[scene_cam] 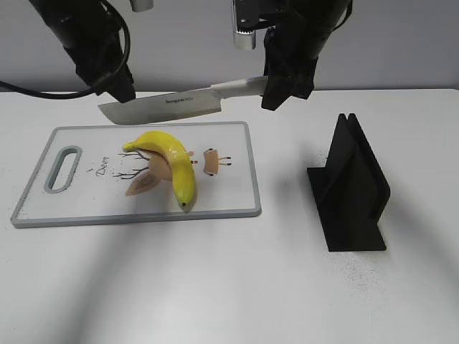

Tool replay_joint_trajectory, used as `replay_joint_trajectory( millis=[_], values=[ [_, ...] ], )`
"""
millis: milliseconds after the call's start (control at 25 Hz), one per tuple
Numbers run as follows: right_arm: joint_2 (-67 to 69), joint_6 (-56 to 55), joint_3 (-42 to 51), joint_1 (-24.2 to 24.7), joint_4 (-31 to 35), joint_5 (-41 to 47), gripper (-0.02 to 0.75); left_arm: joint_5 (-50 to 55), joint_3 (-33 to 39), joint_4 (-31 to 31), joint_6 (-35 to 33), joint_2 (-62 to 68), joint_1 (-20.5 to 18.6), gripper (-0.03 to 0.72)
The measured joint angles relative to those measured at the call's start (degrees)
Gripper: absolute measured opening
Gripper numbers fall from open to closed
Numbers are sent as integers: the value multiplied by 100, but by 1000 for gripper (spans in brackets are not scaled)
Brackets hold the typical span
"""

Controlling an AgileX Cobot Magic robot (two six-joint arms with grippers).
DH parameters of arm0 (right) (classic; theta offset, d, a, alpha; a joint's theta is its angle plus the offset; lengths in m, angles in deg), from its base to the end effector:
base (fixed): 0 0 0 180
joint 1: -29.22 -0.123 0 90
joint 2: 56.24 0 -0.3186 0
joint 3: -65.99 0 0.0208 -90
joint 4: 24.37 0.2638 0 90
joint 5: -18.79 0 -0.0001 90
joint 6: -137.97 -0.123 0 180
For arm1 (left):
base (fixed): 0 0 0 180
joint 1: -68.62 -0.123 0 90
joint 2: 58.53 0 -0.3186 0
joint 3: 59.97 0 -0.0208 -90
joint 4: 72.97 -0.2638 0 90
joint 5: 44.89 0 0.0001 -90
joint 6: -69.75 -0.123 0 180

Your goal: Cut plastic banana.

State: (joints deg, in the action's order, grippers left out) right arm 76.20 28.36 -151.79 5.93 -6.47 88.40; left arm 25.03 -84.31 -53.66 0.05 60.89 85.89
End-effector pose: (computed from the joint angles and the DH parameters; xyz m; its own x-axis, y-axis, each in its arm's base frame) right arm 0.4575 0.2355 0.2446 0.0223 -0.9272 -0.3739 -0.9901 0.0313 -0.1367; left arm 0.4216 -0.1711 0.2855 -0.0946 0.9151 -0.3920 0.9827 0.1489 0.1104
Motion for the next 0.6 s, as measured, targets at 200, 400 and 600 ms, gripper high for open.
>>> replay_joint_trajectory(
  millis=[200, 400, 600],
  values=[
    [0, -14, 0, 16, -36, 7, 190, 0, -1, 443, 165, -22, -5, 623],
    [0, -27, 0, 16, -31, 7, 190, -84, -6, 40, 1049, -205, -11, 639],
    [-72, -646, 0, 16, -37, 13, 190, -235, -11, -1470, 3495, -588, -11, 628]
  ],
)
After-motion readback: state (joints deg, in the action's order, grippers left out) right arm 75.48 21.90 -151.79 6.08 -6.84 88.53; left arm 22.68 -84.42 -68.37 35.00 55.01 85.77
